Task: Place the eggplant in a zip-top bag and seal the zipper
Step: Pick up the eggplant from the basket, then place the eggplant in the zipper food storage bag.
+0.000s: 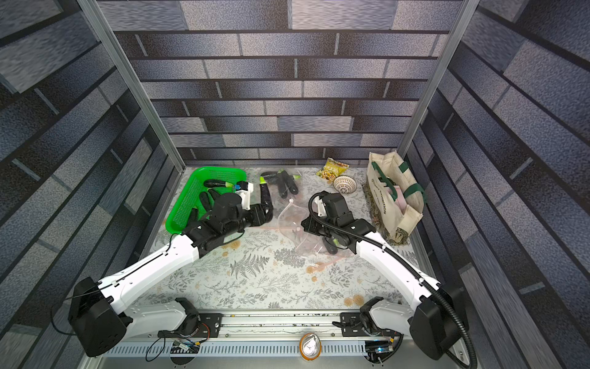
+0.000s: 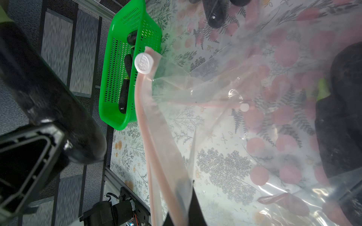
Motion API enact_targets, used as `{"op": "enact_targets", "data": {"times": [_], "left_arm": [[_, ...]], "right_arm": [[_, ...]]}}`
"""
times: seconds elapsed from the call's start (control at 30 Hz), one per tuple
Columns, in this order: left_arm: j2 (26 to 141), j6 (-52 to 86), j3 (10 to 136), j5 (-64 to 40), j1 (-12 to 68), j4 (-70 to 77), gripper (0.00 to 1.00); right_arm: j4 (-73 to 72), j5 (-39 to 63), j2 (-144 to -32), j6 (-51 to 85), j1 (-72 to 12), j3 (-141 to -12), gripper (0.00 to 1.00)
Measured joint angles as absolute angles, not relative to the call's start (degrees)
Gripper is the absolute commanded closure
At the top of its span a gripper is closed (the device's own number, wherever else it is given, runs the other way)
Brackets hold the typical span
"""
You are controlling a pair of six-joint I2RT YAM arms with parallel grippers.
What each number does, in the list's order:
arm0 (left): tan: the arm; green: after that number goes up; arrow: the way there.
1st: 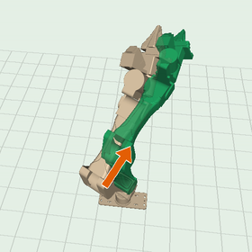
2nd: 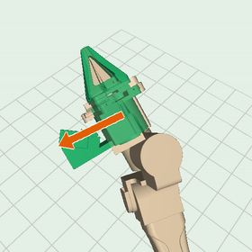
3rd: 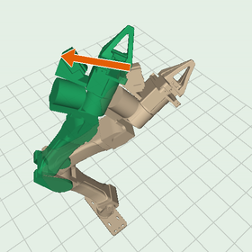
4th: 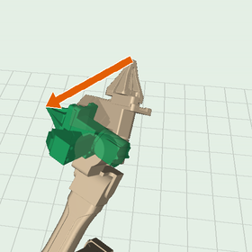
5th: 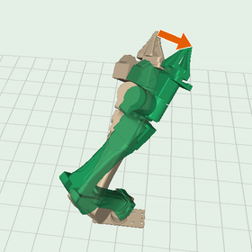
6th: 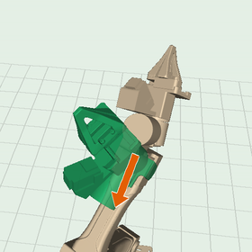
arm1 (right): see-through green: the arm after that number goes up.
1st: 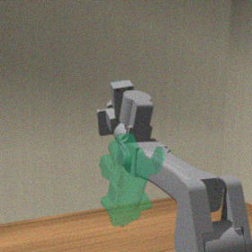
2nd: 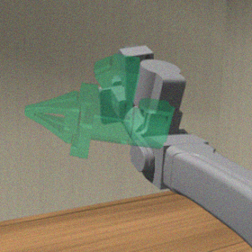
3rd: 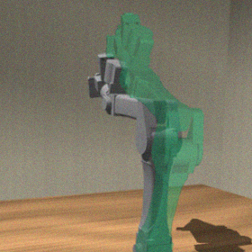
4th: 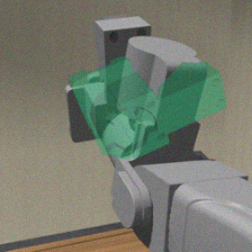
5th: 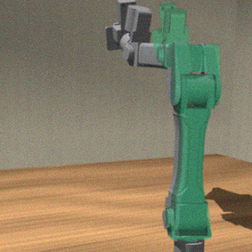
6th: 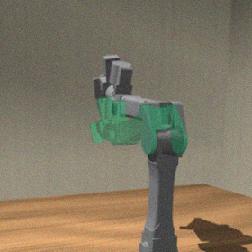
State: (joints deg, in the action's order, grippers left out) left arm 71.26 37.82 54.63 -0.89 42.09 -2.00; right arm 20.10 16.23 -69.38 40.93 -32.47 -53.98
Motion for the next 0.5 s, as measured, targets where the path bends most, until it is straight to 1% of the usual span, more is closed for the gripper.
{"op": "enact_targets", "data": {"times": [0.03,0.1,0.23,0.3,0.5], "left_arm": [[72.03,38.13,54.24,0.93,44.99,0.95,0.62],[73.41,38.22,54.19,3.97,48.34,5.5,0.61],[76.66,38.24,54.19,9.82,52.97,11.62,0.6],[78.54,38.57,54.19,11.66,54.24,13.37,0.59],[81.89,39.46,53.91,15.94,55.92,15.66,0.52]], "right_arm": [[19.59,16.19,-69.36,41.63,-32.64,-53.82,1.0],[19.03,16.19,-69.17,42.7,-32.69,-53.58,1.0],[18.85,16.08,-68.18,44.34,-32.77,-53.49,1.0],[18.65,15.92,-67.44,44.91,-32.77,-53.47,1.0],[18.59,15.07,-65.78,45.65,-32.77,-53.47,1.0]]}}
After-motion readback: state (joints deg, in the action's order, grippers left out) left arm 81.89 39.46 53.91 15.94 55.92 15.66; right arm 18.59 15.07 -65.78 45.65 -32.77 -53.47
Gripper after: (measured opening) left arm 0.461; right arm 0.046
